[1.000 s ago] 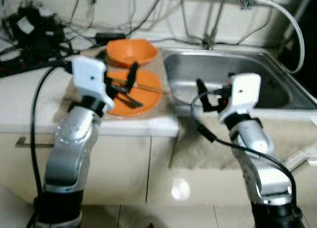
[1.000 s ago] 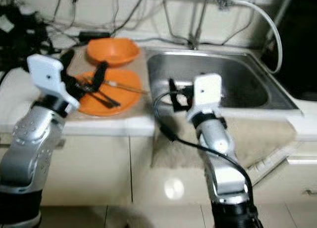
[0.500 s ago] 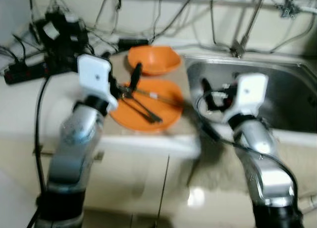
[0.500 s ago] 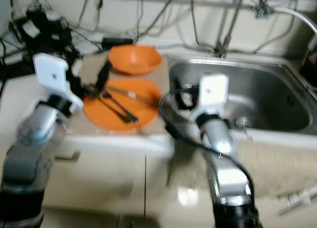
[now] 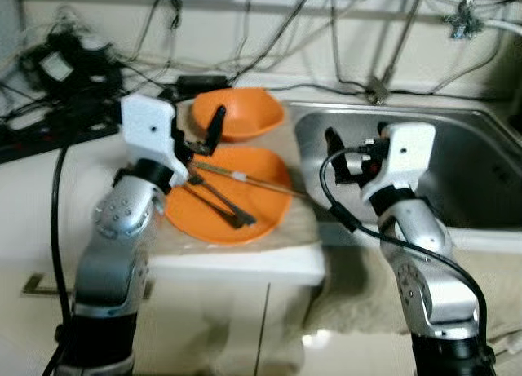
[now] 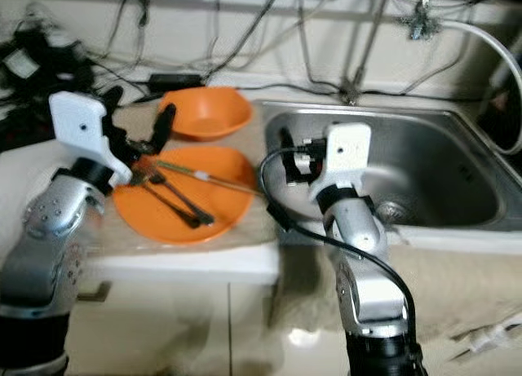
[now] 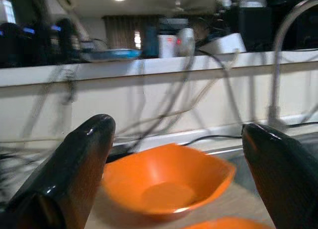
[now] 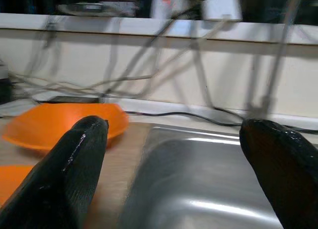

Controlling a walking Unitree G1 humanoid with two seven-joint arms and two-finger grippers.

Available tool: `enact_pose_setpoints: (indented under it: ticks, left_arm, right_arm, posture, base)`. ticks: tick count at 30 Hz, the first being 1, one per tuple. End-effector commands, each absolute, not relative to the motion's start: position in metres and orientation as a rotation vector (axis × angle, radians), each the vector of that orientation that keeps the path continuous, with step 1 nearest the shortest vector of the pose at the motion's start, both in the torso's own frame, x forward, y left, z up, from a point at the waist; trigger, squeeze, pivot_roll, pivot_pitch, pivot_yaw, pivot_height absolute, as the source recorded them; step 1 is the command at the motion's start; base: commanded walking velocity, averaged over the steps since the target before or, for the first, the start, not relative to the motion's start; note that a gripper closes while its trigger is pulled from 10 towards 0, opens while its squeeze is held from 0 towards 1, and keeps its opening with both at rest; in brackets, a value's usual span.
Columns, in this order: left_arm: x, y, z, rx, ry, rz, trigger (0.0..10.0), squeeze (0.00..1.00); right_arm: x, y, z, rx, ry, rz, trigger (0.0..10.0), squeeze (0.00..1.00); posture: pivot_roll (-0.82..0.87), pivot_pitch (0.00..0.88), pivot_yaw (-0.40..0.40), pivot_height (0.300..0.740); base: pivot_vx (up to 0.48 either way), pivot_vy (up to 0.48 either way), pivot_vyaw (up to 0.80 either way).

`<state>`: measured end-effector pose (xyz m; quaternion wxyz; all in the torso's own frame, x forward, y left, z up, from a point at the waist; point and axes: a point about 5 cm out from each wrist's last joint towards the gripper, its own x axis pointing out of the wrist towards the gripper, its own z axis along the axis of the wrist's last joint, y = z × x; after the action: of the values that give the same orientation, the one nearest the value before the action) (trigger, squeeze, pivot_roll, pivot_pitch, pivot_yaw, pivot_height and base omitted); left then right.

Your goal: Kitchen organization

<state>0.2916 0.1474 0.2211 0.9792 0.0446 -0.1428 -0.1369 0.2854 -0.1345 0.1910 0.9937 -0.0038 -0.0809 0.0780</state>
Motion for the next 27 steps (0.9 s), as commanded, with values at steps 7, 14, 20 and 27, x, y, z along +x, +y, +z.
enact_pose_setpoints:
  ticks: [7,14,20,27]
  left_arm:
    - [0.292,0.139,0.224,0.059,-0.291,-0.302,10.0,0.00]
    - [0.293,0.143,0.220,0.090,-0.264,-0.253,10.0,0.00]
    - [0.295,0.146,0.217,0.043,-0.236,-0.218,10.0,0.00]
    - [0.298,0.153,0.214,0.110,-0.203,-0.175,10.0,0.00]
  right_arm:
    - [0.285,-0.144,0.190,-0.021,-0.142,0.140,10.0,0.00]
    - [0.286,-0.143,0.188,-0.041,-0.119,0.179,10.0,0.00]
    - [0.286,-0.141,0.186,-0.045,-0.109,0.192,10.0,0.00]
    - [0.288,-0.142,0.183,-0.055,-0.071,0.202,10.0,0.00]
  posture:
    - [-0.07,0.000,-0.014,0.740]
    - [-0.07,0.000,-0.024,0.740]
    - [-0.07,0.000,-0.027,0.740]
    - [-0.07,0.000,-0.025,0.740]
  base:
    - [0.000,0.000,0.00]
    - [0.000,-0.183,0.00]
    - [0.000,-0.317,0.00]
    - [0.000,0.000,0.00]
